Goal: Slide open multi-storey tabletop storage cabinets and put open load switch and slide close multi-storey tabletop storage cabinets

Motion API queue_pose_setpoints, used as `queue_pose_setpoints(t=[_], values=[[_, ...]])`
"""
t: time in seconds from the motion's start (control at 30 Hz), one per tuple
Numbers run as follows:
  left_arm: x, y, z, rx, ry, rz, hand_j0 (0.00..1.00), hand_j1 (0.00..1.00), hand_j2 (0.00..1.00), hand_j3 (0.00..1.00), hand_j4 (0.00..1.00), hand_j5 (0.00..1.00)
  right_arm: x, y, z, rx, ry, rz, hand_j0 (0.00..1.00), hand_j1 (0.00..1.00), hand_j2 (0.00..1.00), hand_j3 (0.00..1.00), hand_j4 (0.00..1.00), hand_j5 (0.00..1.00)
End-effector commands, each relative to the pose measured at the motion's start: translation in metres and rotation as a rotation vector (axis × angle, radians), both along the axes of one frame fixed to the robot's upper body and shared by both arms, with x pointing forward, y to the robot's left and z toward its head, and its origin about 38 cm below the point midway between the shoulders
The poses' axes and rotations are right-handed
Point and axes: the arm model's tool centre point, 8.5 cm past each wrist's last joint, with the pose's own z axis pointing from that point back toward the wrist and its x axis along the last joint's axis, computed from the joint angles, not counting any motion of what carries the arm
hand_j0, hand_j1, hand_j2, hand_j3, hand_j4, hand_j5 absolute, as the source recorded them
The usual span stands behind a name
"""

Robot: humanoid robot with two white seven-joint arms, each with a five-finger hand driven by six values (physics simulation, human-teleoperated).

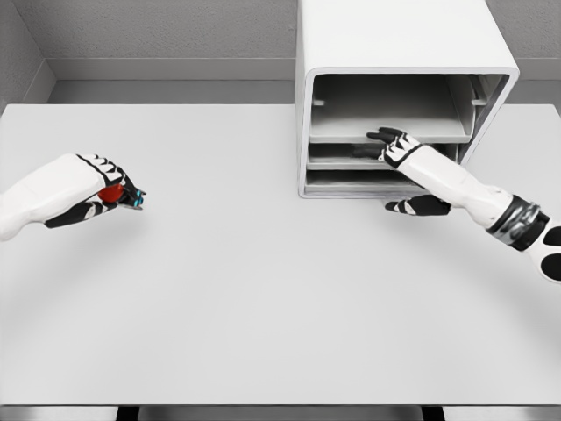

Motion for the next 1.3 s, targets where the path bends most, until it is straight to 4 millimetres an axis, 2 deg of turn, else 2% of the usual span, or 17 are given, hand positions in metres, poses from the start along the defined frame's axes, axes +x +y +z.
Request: queue_pose_setpoints(t=[0.0, 0.23, 0.3, 0.57, 0.67, 0.7, 0.73, 0.8, 0.9, 1.03, 1.27], values=[[0.000, 0.000, 0.001, -0.008, 0.000, 0.000, 0.50, 0.50, 0.50, 0.50, 0.50, 0.50, 0.000, -0.007, 0.012, 0.004, -0.026, -0.009, 0.94, 0.94, 0.94, 0.94, 0.94, 0.94], [0.000, 0.000, 0.000, -0.009, 0.000, 0.002, 0.50, 0.50, 0.50, 0.50, 0.50, 0.50, -0.012, -0.013, 0.031, -0.009, -0.067, 0.008, 0.93, 0.93, 0.93, 0.93, 0.93, 0.93], [0.000, 0.000, 0.001, -0.009, 0.000, 0.003, 0.50, 0.50, 0.50, 0.50, 0.50, 0.50, -0.015, -0.017, 0.027, -0.008, -0.057, -0.002, 0.94, 0.94, 0.94, 0.94, 0.94, 0.94], [0.000, 0.000, 0.000, -0.009, 0.001, 0.003, 0.51, 0.51, 0.51, 0.51, 0.51, 0.51, -0.032, -0.022, 0.036, -0.012, -0.072, 0.013, 0.94, 0.94, 0.94, 0.94, 0.94, 0.94], [0.000, 0.000, 0.000, -0.009, 0.000, 0.002, 0.51, 0.51, 0.51, 0.51, 0.51, 0.51, -0.030, -0.024, 0.045, 0.011, -0.091, 0.005, 0.89, 0.89, 0.89, 0.89, 0.89, 0.89], [0.000, 0.000, 0.000, -0.008, 0.001, 0.001, 0.51, 0.51, 0.51, 0.51, 0.51, 0.51, -0.027, -0.026, 0.047, 0.013, -0.094, -0.006, 0.83, 0.83, 0.83, 0.83, 0.83, 0.83], [0.000, 0.000, 0.000, -0.009, 0.000, 0.002, 0.51, 0.51, 0.51, 0.51, 0.51, 0.51, -0.026, -0.028, 0.050, 0.021, -0.103, -0.014, 0.83, 0.83, 0.83, 0.83, 0.83, 0.83], [0.000, 0.000, 0.000, -0.009, 0.001, 0.003, 0.51, 0.51, 0.51, 0.51, 0.51, 0.51, -0.022, -0.026, 0.056, 0.028, -0.121, -0.012, 0.82, 0.82, 0.82, 0.82, 0.82, 0.82], [0.000, 0.000, 0.000, -0.008, 0.001, 0.001, 0.51, 0.51, 0.51, 0.51, 0.51, 0.51, -0.006, -0.017, 0.054, 0.071, -0.129, -0.026, 0.72, 0.72, 0.72, 0.72, 0.72, 0.72], [0.000, 0.000, 0.000, -0.010, 0.001, 0.000, 0.51, 0.51, 0.51, 0.51, 0.51, 0.51, 0.005, 0.003, 0.046, 0.098, -0.113, -0.005, 0.72, 0.72, 0.72, 0.72, 0.72, 0.72], [0.000, 0.000, 0.001, -0.010, 0.000, 0.001, 0.51, 0.51, 0.51, 0.51, 0.51, 0.51, 0.004, 0.019, 0.039, 0.107, -0.106, 0.024, 0.73, 0.73, 0.73, 0.73, 0.73, 0.73]])
